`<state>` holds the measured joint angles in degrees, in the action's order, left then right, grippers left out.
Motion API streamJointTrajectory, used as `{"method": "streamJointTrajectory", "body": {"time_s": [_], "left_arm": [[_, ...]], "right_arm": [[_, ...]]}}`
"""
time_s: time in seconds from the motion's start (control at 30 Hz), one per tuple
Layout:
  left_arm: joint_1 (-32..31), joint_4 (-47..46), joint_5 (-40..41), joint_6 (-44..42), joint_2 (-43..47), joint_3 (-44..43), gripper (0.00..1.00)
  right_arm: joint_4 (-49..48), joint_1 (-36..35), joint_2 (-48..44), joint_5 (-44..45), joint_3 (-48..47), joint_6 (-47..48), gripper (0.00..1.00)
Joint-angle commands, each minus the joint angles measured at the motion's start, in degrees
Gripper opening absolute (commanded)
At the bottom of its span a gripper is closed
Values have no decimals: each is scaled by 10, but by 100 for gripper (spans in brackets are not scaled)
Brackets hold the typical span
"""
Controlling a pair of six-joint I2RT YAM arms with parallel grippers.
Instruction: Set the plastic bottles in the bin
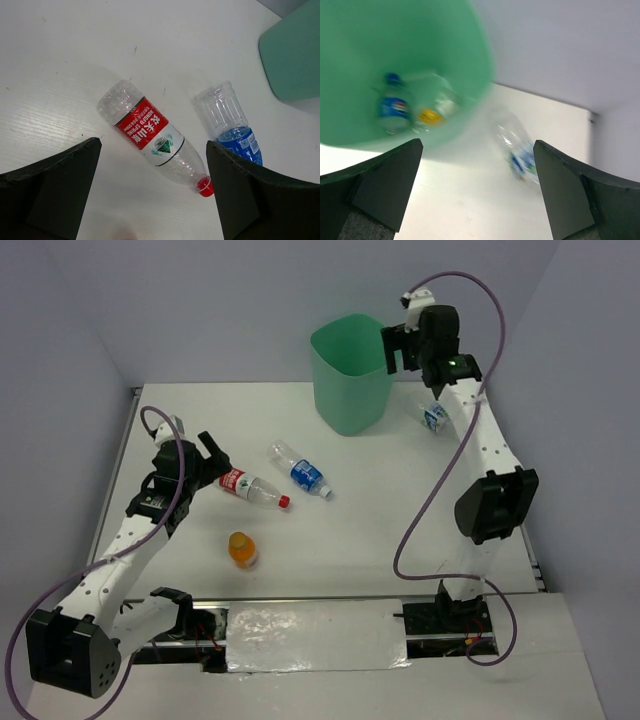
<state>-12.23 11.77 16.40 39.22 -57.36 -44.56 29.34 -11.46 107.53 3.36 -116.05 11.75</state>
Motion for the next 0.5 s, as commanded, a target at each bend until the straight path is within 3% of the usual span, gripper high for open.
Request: {"method": "streamJointTrajectory", "body": {"time_s": [0.0,0.17,0.27,0.47], "left_arm": [[3,-5,3,-20,23,-8,100],[3,-5,2,-27,34,-5,99],[3,-13,2,-28,31,4,99],[3,-20,-10,-37,16,23,99]], "right_arm": [[2,53,-64,13,69,46,100],[-12,141,-107,-69,139,65,100],[35,168,-73,-129,123,93,100],[58,195,43,-136,63,79,100]]}}
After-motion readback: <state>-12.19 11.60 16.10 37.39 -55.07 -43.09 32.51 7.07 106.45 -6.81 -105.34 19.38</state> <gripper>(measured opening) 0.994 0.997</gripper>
